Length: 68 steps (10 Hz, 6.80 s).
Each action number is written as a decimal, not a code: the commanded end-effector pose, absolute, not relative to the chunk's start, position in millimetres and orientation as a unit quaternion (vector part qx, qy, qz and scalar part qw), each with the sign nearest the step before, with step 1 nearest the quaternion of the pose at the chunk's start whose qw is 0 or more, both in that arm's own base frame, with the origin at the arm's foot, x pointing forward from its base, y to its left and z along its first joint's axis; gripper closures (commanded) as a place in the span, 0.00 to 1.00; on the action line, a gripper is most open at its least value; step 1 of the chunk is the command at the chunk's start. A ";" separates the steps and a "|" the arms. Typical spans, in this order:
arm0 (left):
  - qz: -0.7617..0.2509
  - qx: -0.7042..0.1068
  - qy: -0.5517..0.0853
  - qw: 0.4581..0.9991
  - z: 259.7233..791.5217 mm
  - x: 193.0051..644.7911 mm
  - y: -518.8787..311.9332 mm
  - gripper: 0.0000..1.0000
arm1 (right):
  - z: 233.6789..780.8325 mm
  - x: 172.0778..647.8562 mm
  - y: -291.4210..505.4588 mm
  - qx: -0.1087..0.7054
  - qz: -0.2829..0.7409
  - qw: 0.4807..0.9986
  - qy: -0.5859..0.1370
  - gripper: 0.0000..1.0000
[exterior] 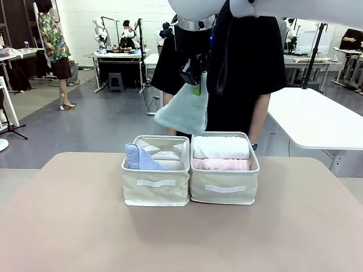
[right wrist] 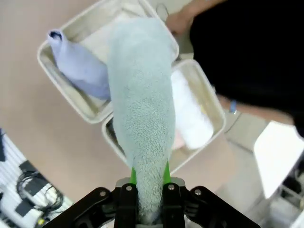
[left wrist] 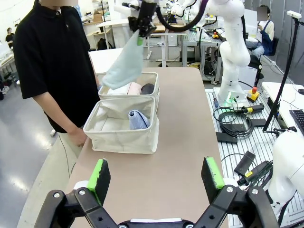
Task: Sort the towels based on their folding style.
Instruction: Pick up another triangle-folded towel from the table and place it in the left Fabric basket.
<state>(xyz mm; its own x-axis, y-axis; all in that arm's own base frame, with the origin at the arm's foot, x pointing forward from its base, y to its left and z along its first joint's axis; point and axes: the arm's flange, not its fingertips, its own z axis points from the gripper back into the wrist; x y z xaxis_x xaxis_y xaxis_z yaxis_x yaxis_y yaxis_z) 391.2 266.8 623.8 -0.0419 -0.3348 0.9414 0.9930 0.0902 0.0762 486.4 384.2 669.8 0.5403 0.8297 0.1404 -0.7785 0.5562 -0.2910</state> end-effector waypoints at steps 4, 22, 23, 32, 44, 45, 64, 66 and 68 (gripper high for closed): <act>-0.567 -0.367 -0.451 0.584 623.6 388.3 265.9 0.00 | 670.3 498.6 384.4 -0.089 0.486 0.858 -0.142 0.82; -0.567 -0.367 -0.451 0.584 623.6 388.3 265.9 0.00 | 586.6 561.0 450.9 -0.077 0.692 0.711 -0.097 0.82; -0.567 -0.367 -0.451 0.584 623.6 388.3 265.9 0.00 | 580.2 563.5 451.4 -0.072 0.694 0.711 -0.088 0.82; -0.567 -0.367 -0.451 0.584 623.6 388.3 265.9 0.00 | 509.9 580.6 450.5 -0.058 0.699 0.711 -0.043 0.82; -0.567 -0.367 -0.451 0.584 623.6 388.3 265.9 0.00 | 451.7 592.7 460.3 -0.053 0.710 0.703 -0.002 0.82; -0.567 -0.367 -0.451 0.584 623.6 388.3 265.9 0.00 | 450.9 592.2 459.9 -0.053 0.709 0.703 0.000 0.82; -0.567 -0.367 -0.451 0.584 623.6 388.3 265.9 0.00 | 494.0 563.9 467.8 -0.124 0.717 0.683 -0.064 0.00; -0.567 -0.367 -0.451 0.584 623.6 388.3 265.9 0.00 | 506.4 551.5 474.2 -0.140 0.720 0.676 -0.072 0.00; -0.567 -0.367 -0.451 0.584 623.6 388.3 265.9 0.00 | 523.7 530.2 470.6 -0.150 0.690 0.707 -0.035 0.00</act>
<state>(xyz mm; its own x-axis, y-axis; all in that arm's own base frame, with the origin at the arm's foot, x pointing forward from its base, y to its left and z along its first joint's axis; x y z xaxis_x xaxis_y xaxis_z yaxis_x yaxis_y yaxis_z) 391.2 266.7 623.6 -0.0416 -0.3345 0.9415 0.9931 0.0900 0.0759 544.2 476.9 519.1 -0.0316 0.9948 -0.0968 -0.9648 -0.0557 -0.2569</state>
